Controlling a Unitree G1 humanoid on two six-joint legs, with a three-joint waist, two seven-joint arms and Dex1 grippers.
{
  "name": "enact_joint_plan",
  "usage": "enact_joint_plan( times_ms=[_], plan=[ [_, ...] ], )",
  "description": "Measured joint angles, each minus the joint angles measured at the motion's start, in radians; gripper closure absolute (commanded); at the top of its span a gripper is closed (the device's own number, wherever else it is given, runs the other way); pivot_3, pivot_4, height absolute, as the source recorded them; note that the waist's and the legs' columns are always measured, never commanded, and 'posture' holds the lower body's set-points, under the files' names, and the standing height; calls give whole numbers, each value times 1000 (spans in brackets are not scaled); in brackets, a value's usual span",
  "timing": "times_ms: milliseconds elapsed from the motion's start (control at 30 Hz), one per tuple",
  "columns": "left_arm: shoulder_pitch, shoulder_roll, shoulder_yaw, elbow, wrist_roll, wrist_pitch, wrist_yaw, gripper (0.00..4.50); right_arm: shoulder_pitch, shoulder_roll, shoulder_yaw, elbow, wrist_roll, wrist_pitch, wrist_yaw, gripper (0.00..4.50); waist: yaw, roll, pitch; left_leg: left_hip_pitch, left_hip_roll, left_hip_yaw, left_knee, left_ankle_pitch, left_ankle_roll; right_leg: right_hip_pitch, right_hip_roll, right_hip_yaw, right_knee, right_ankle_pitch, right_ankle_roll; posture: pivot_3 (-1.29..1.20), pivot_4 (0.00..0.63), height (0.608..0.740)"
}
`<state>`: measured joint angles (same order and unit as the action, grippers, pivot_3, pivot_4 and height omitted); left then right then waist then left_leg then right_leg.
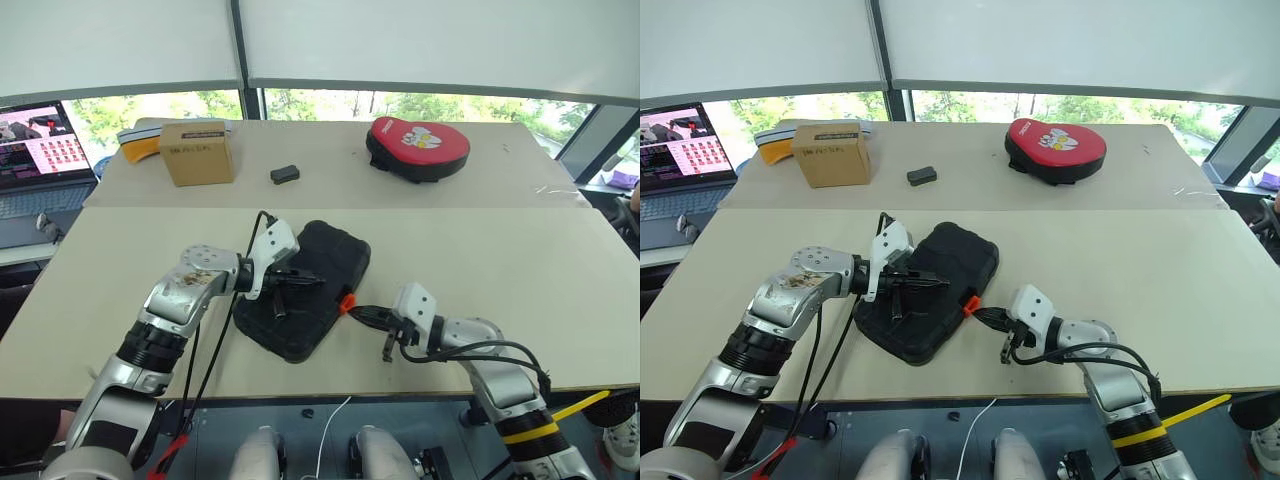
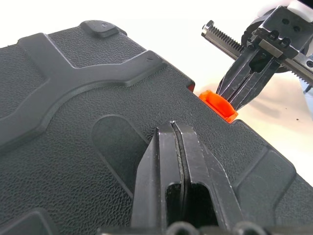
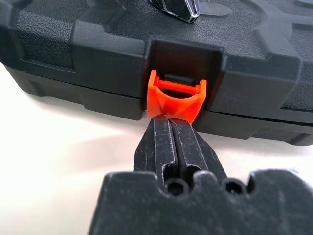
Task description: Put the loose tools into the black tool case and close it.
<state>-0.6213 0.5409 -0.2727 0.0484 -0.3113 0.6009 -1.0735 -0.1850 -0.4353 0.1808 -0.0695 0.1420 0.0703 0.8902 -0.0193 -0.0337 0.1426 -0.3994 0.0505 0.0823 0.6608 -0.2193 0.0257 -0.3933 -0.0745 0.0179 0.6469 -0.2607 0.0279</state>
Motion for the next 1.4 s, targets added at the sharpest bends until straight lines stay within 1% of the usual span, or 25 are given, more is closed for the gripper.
enact_joint_plan(
  times_ms=[100, 267, 500, 700, 900, 1400],
  plan=[
    [3, 0, 0, -6, 0, 12, 0, 4448, -1, 23, -7, -7, 29, 0, 3, 4500, -4, 0, 0, 0, 1, 0, -1, 0, 0, 0, 1, 0, 0, 0, 0, 0, 150, 740],
    [7, 0, 0, -9, 0, 14, 0, 4448, 0, 17, -37, -49, 80, 18, 4, 4500, -4, 0, 0, 1, 1, 0, -1, 0, 0, 0, 1, 1, 0, 0, 0, 0, 150, 740],
    [9, 1, -1, -9, 0, 14, -5, 4448, -14, -2, -33, -46, 54, 3, -8, 4500, -2, 1, -2, 1, 0, 0, -1, 0, 0, 1, 0, 1, 0, 0, -1, 0, 150, 740],
    [6, 1, -2, -7, 0, 14, -9, 4448, -17, -47, -17, -56, 50, 61, 2, 4500, 2, 1, -3, 1, 0, 0, -1, 0, 0, 1, 0, 0, -1, -1, -1, 0, 150, 740],
    [3, 0, -3, -6, 0, 14, -9, 4448, -28, -37, 49, -31, 22, 99, 3, 4500, 4, 2, -3, 1, 0, 0, -1, 0, 0, 1, -1, 0, -1, -1, -1, 0, 150, 740],
    [8, 17, -3, -6, 0, 16, -16, 4448, -82, 19, 75, 62, -4, 86, 6, 4500, -2, 2, -3, 0, 0, 0, -1, 0, 0, 0, 0, 0, -1, -1, -1, 0, 150, 740]
  ],
)
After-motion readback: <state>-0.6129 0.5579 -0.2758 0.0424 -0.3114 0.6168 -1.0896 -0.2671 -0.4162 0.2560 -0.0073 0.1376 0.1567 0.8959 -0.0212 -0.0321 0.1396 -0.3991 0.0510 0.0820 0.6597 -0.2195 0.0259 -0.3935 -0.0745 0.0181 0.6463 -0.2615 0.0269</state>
